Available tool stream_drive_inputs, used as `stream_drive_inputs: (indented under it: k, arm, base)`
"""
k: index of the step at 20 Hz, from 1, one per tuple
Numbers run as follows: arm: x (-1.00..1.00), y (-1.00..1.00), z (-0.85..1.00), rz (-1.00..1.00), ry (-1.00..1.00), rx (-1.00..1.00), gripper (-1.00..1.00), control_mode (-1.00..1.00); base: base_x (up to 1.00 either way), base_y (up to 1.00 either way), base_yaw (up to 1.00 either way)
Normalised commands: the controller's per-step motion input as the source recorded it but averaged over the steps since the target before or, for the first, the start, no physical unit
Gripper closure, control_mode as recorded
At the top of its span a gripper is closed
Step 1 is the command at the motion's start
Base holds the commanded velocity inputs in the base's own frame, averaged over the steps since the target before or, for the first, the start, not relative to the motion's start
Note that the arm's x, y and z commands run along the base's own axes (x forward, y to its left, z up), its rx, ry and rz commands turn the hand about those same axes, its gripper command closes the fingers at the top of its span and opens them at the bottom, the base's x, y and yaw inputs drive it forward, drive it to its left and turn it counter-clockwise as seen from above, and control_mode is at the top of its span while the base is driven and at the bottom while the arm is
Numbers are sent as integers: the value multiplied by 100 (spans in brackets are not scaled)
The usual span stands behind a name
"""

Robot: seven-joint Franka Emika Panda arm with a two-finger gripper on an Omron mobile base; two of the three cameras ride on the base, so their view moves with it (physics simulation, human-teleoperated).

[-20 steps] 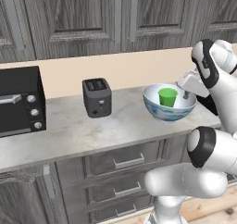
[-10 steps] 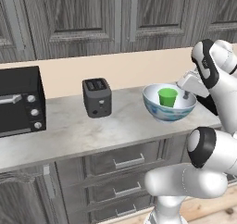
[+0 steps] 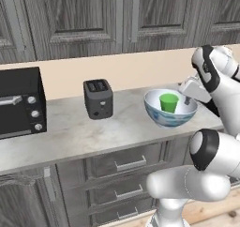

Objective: Place the cup inside the bowl on the dining table and move the bowl to any counter.

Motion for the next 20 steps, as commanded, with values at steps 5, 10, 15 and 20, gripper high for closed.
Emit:
stream_drive_inputs:
  k: [5, 10, 15, 20]
  arm:
    - [0, 0, -35, 0, -3, 0, 100, -100]
    - [0, 0, -22, 0, -6, 0, 100, -100]
    - [16, 0, -12, 0, -14, 1, 100, -100]
    - [34, -1, -1, 0, -7, 0, 100, -100]
  base:
    - [0, 0, 0]
    - [0, 0, 0]
    - [0, 0, 0]
    - [0, 0, 0]
